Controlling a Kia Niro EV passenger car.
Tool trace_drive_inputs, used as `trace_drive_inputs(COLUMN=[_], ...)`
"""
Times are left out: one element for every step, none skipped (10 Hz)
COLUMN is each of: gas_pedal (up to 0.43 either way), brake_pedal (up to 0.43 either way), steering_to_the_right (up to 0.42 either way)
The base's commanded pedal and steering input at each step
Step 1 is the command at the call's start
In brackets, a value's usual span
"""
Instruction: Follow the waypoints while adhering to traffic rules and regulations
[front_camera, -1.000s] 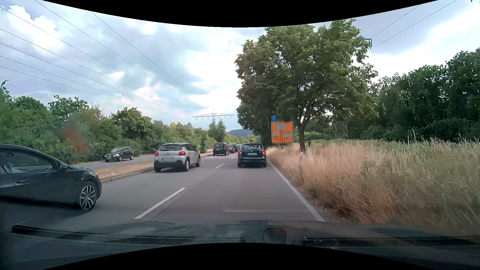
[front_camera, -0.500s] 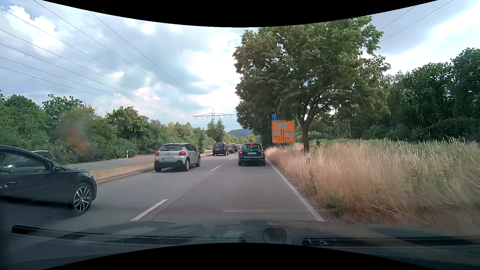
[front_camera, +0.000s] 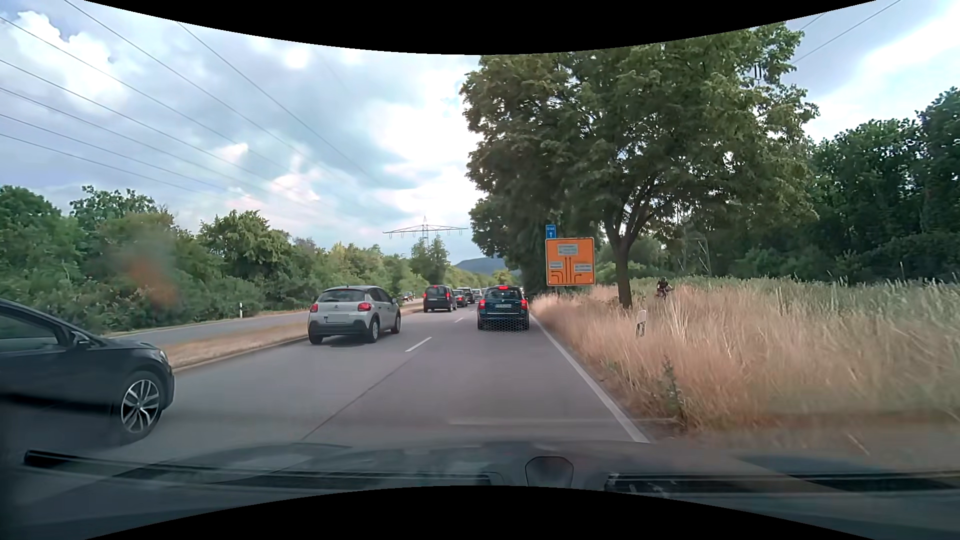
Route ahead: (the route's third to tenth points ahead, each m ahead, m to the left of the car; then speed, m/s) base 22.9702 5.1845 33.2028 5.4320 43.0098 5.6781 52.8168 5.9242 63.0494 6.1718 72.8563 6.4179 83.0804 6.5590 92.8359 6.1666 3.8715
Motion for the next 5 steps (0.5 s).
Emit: trace_drive_inputs(gas_pedal=[0.209, 0.209, 0.209, 0.209, 0.197], brake_pedal=[0.0, 0.0, 0.0, 0.0, 0.0], steering_to_the_right=[-0.004, -0.004, -0.004, -0.005, -0.004])
